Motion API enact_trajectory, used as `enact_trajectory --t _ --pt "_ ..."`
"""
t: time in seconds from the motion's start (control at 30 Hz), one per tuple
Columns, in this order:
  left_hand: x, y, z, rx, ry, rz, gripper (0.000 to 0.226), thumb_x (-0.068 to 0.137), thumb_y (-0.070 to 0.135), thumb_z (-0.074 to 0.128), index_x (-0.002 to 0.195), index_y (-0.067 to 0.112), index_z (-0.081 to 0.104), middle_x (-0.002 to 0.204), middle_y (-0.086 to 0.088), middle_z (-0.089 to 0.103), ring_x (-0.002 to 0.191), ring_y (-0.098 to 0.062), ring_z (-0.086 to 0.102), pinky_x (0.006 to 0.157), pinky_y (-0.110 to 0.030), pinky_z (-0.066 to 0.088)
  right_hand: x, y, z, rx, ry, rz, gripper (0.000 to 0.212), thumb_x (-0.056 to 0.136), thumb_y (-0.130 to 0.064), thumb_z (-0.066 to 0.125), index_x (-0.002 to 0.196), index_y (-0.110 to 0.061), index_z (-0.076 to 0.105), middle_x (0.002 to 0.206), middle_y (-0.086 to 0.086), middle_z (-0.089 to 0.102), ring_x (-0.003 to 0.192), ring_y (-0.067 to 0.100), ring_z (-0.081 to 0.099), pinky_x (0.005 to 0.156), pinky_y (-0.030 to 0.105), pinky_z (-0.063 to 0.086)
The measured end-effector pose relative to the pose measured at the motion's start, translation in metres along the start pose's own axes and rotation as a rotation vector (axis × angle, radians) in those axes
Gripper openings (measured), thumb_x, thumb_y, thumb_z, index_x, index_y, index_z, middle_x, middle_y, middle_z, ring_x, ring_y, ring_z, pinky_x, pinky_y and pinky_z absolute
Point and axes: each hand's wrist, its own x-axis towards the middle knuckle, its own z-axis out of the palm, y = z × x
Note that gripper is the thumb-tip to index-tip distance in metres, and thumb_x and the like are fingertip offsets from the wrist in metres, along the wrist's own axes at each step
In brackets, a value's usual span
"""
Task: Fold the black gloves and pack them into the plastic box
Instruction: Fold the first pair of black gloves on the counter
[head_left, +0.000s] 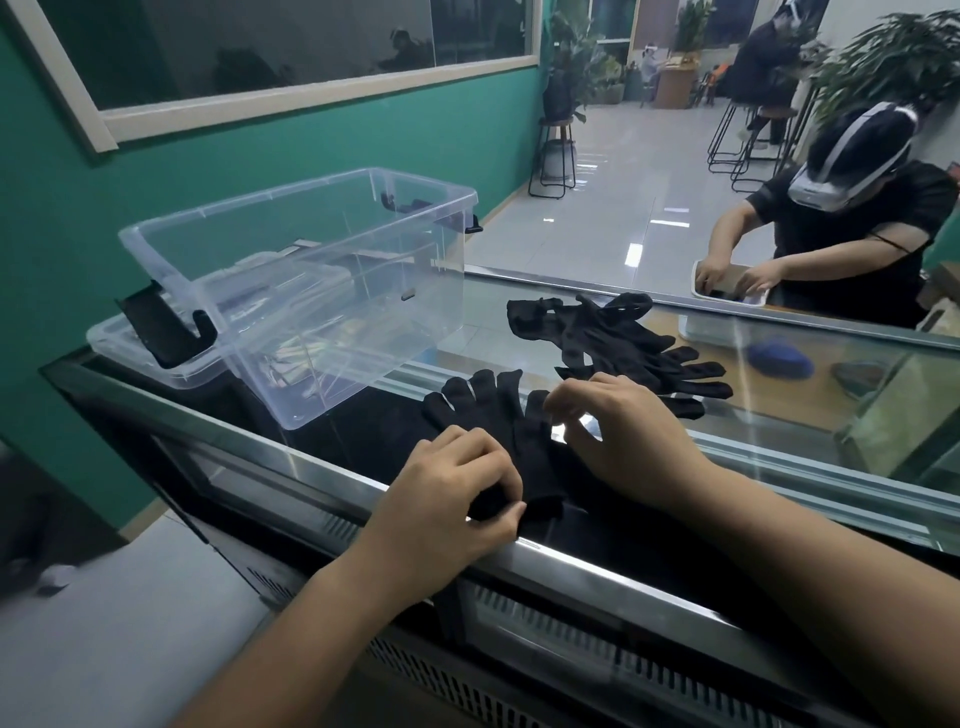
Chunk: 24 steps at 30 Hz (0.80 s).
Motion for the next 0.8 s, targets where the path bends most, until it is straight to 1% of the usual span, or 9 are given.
enact_trajectory --t 0.17,0.27,0.33,0.4,0.43,0.5,0.57,0.67,0.8 --pt "0.000 -0.001 -0.006 -0.074 -0.066 -0.051 0.021 0.090 0.052 0.076 0.101 0.035 0.070 0.105 0.021 0.063 0.106 -0.005 0.060 0.097 -0.025 0.041 -0.002 0.001 0.003 0.001 0.004 -0.002 0.021 0.090 -0.010 0.071 0.106 -0.023 0.069 0.094 -0.012 0.072 0.089 0.018 0.064 0.081 0.043 0.054" --pt "0.002 -0.002 -0.008 -0.135 -0.062 -0.083 0.022 0.094 0.054 0.074 0.108 0.038 0.071 0.115 0.021 0.062 0.114 -0.007 0.062 0.103 -0.028 0.042 -0.004 -0.001 0.001 0.030 0.073 -0.026 0.015 0.098 -0.015 0.066 0.110 -0.023 0.069 0.103 -0.008 0.069 0.095 0.019 0.065 0.081 0.042 0.056" --pt "0.004 -0.006 -0.007 -0.111 -0.013 -0.107 0.023 0.099 0.053 0.067 0.115 0.038 0.071 0.122 0.022 0.059 0.121 -0.008 0.060 0.105 -0.033 0.044 -0.004 -0.006 -0.002 0.070 0.086 -0.075 0.015 0.103 -0.020 0.064 0.116 -0.021 0.071 0.114 -0.007 0.069 0.105 0.020 0.066 0.088 0.040 0.055" --pt "0.008 -0.012 -0.007 0.007 -0.006 -0.153 0.035 0.101 0.057 0.058 0.131 0.040 0.065 0.137 0.025 0.052 0.134 -0.003 0.050 0.110 -0.033 0.038 -0.004 -0.012 -0.004 0.099 0.023 -0.130 0.024 0.105 -0.028 0.065 0.127 -0.021 0.071 0.130 -0.008 0.067 0.120 0.017 0.064 0.099 0.035 0.052" --pt "0.011 -0.015 -0.007 0.061 -0.032 -0.179 0.044 0.101 0.061 0.055 0.141 0.043 0.059 0.148 0.025 0.048 0.142 -0.003 0.043 0.114 -0.033 0.033 -0.004 -0.014 -0.005 0.107 -0.037 -0.148 0.030 0.106 -0.033 0.064 0.134 -0.023 0.069 0.138 -0.009 0.065 0.127 0.014 0.061 0.105 0.032 0.049" --pt "0.016 -0.018 -0.008 0.121 -0.122 -0.219 0.062 0.098 0.070 0.049 0.155 0.045 0.046 0.166 0.023 0.035 0.157 -0.004 0.027 0.125 -0.036 0.024 -0.004 -0.015 -0.005 0.100 -0.164 -0.159 0.040 0.108 -0.045 0.057 0.145 -0.030 0.062 0.150 -0.012 0.057 0.139 0.009 0.053 0.114 0.026 0.043" --pt "0.021 -0.018 -0.011 0.118 -0.232 -0.263 0.071 0.100 0.072 0.050 0.163 0.044 0.037 0.177 0.020 0.022 0.165 -0.005 0.011 0.133 -0.037 0.013 -0.006 -0.014 -0.003 0.050 -0.250 -0.139 0.048 0.108 -0.057 0.050 0.150 -0.035 0.058 0.157 -0.014 0.052 0.145 0.007 0.046 0.120 0.028 0.038" --pt "0.027 -0.019 -0.013 0.108 -0.342 -0.307 0.073 0.099 0.073 0.051 0.165 0.046 0.032 0.180 0.017 0.011 0.166 -0.002 -0.003 0.136 -0.037 0.002 -0.006 -0.011 -0.001 -0.017 -0.309 -0.102 0.055 0.105 -0.067 0.042 0.152 -0.039 0.055 0.160 -0.016 0.048 0.150 0.004 0.037 0.124 0.031 0.031" --pt "0.037 -0.027 -0.014 0.118 -0.375 -0.309 0.071 0.093 0.077 0.051 0.156 0.049 0.036 0.181 0.018 0.009 0.167 -0.004 0.000 0.135 -0.044 0.007 -0.004 -0.011 -0.001 -0.032 -0.315 -0.095 0.055 0.105 -0.068 0.041 0.150 -0.040 0.054 0.158 -0.019 0.048 0.148 0.002 0.036 0.120 0.031 0.031"
